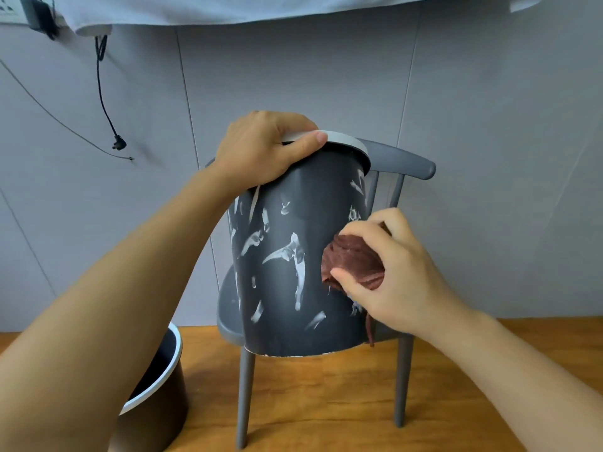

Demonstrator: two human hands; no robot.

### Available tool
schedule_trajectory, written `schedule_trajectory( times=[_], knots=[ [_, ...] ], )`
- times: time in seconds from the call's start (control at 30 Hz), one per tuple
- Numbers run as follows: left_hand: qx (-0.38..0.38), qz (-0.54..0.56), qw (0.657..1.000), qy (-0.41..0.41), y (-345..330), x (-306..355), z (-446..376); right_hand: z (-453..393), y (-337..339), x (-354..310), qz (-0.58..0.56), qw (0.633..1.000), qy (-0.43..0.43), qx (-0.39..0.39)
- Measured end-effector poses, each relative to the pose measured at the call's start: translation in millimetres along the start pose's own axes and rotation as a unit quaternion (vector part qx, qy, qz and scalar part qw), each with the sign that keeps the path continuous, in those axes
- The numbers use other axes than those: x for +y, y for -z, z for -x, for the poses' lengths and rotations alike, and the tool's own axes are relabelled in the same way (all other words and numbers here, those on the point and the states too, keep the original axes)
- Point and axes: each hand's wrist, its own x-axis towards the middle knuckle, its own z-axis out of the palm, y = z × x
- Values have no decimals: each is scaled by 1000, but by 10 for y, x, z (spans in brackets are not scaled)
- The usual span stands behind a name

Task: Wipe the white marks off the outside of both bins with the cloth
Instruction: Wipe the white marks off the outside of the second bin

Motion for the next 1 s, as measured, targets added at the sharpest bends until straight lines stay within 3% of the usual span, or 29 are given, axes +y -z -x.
schedule_trajectory(
  times=[0.17, 0.4, 0.6, 0.67, 0.8, 1.0],
  knots=[
    [0, 13, 1000, 9, 16, -12, 14, 278, -21, -100, 57, 986, 100, -121],
    [-4, -2, 1000, 9, 16, 8, 0, 112, -81, -99, -18, 998, -38, 39],
    [-8, -21, 1000, 6, -3, 59, -22, 422, -97, -231, 47, 990, 78, -105],
    [-9, -26, 1000, 7, 6, 61, -25, 406, -94, -244, 28, 994, 54, -90],
    [-8, -28, 1000, 9, 6, 66, -24, 294, -60, -209, 1, 999, -34, 18],
    [-1, -33, 999, -8, -23, 152, -28, 572, -146, -320, 75, 991, 57, -96]
  ],
)
